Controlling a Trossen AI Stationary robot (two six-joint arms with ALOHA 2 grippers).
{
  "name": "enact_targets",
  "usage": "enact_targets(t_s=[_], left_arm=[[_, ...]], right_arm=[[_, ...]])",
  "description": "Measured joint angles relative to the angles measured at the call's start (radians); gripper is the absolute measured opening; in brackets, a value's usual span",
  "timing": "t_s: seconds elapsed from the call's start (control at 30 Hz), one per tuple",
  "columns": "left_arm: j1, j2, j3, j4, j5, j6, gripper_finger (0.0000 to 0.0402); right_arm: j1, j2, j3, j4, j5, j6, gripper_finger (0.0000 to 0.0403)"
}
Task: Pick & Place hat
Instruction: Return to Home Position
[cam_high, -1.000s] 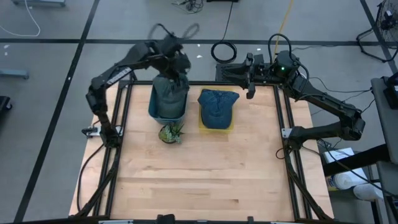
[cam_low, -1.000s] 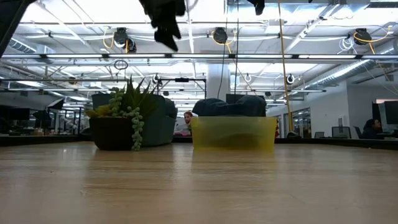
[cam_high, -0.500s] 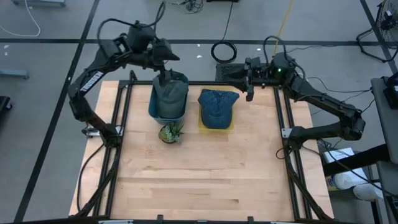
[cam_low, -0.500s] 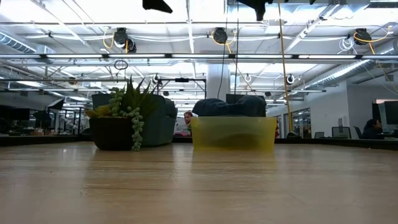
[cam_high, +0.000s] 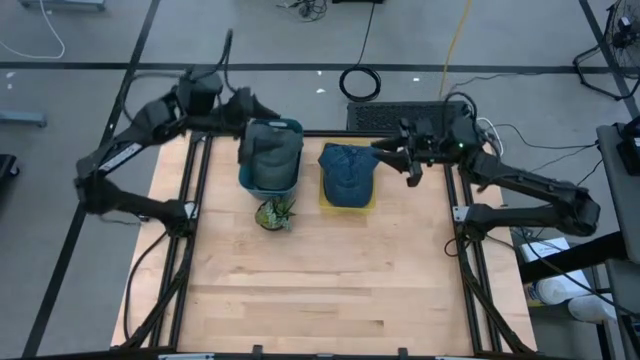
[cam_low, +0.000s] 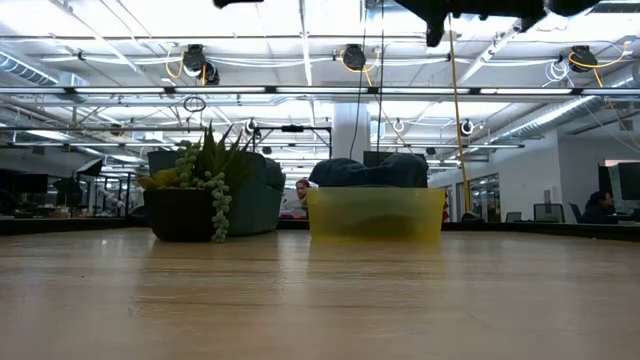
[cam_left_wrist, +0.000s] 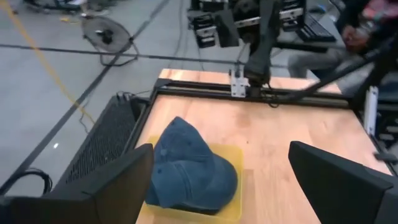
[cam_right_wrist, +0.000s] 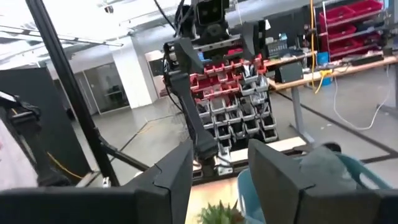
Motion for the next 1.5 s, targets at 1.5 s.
enact_targets(t_s=[1.5], left_arm=[[-0.450, -0.892, -1.303, 0.912, -0.393, -0.311, 0.0373]], right_arm=[[0.170, -0.423, -0.632, 0.337, 0.108, 0.121, 0.0141]])
